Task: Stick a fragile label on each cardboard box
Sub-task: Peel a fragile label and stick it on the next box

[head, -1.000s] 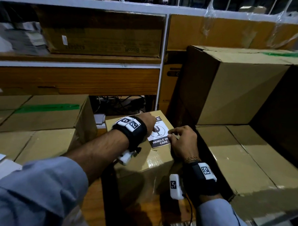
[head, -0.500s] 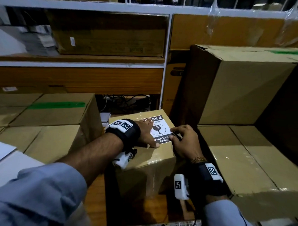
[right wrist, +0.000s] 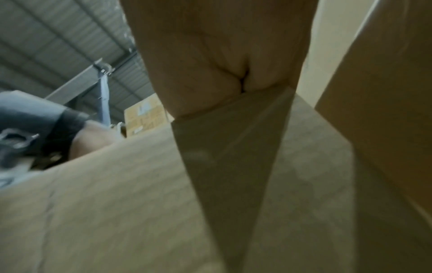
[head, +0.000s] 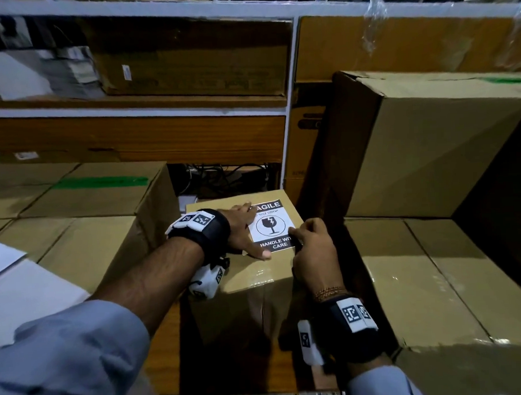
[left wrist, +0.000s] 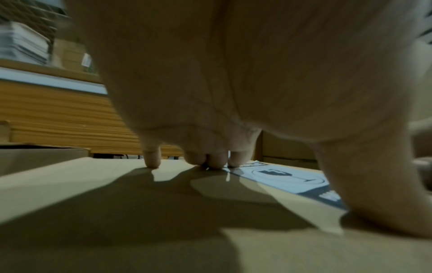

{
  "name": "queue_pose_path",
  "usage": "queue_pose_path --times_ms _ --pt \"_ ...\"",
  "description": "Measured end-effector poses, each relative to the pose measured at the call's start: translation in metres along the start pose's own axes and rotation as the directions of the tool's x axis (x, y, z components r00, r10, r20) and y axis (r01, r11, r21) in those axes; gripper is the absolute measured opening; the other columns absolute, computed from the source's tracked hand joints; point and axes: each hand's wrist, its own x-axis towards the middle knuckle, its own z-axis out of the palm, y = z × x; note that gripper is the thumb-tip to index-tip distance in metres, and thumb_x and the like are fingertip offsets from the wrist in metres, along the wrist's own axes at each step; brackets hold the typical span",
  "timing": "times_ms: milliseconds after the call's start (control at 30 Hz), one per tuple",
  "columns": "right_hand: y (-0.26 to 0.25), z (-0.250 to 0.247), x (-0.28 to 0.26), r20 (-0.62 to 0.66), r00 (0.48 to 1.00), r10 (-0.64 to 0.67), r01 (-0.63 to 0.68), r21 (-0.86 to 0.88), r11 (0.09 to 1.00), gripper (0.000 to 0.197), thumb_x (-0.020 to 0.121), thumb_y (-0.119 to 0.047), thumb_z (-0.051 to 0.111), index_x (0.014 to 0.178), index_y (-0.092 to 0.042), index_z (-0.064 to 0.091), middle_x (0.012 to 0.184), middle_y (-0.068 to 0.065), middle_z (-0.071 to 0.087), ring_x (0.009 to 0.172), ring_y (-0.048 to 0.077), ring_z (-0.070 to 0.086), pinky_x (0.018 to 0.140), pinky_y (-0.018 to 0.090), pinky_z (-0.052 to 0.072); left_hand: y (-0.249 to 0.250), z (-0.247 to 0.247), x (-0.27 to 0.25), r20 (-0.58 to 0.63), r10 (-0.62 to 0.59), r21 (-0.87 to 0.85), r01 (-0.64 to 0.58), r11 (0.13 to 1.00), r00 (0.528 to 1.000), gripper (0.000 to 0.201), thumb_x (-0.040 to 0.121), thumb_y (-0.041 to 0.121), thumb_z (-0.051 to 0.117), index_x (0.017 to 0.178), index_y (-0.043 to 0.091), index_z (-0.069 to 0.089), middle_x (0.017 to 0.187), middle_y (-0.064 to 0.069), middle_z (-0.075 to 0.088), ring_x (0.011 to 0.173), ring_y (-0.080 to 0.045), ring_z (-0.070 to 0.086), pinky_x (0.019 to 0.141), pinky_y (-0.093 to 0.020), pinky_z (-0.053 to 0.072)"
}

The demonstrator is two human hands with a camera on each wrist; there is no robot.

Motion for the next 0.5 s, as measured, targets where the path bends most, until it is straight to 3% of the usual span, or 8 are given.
queue_pose_path --times_ms 67,133,300,400,500 --pt "0.001 0.005 0.001 0.027 1.000 -0.010 0.012 -0.067 0.998 0.054 0.091 0.002 0.061 0.143 -0.012 0.060 0.139 0.006 0.042 0.121 0.024 0.054 0.109 0.029 0.048 0.001 -0.001 -0.001 0.015 -0.015 -0.011 0.015 1.000 1.000 0.135 0.073 0.081 0.069 0.164 0.019 -0.010 0.172 -0.002 -0.011 0.159 -0.024 -0.002 0.126 -0.043 0.009" --pt "0.002 0.008 0.005 0.040 0.999 -0.033 0.037 -0.126 0.991 0.054 0.089 -0.001 0.062 0.142 -0.012 0.059 0.134 0.007 0.040 0.114 0.028 0.055 0.103 0.041 0.054 0.001 -0.003 -0.002 0.022 -0.019 -0.009 0.019 1.000 1.000 0.137 0.073 0.081 0.070 0.164 0.018 -0.011 0.172 -0.002 -0.012 0.159 -0.024 -0.004 0.126 -0.043 0.008" --pt "-0.007 -0.004 0.011 0.127 0.992 0.005 0.027 -0.247 0.969 0.054 0.093 -0.017 0.071 0.144 -0.018 0.055 0.141 0.007 0.036 0.119 0.028 0.052 0.103 0.043 0.053 0.005 -0.010 -0.009 0.031 -0.039 -0.008 0.039 0.999 0.999 0.139 0.072 0.079 0.072 0.163 0.014 -0.010 0.172 -0.006 -0.011 0.159 -0.026 -0.002 0.126 -0.043 0.008" --pt "-0.022 -0.016 0.016 0.206 0.978 -0.007 0.094 -0.416 0.905 0.044 0.098 -0.029 0.063 0.140 -0.019 0.055 0.141 0.009 0.039 0.115 0.032 0.055 0.097 0.047 0.053 0.006 -0.014 -0.010 0.021 -0.029 0.006 0.029 1.000 0.999 0.138 0.071 0.080 0.072 0.164 0.013 -0.005 0.172 -0.009 -0.003 0.158 -0.029 0.006 0.126 -0.043 0.013" --pt "-0.033 -0.026 0.031 0.283 0.959 0.023 0.129 -0.507 0.852 0.039 0.100 -0.028 0.057 0.138 -0.017 0.056 0.133 0.009 0.043 0.112 0.035 0.059 0.093 0.047 0.054 0.008 -0.020 -0.017 0.023 0.005 0.043 -0.006 0.999 1.000 0.132 0.073 0.080 0.070 0.164 0.017 -0.001 0.172 -0.012 0.001 0.157 -0.032 0.007 0.125 -0.045 0.013"
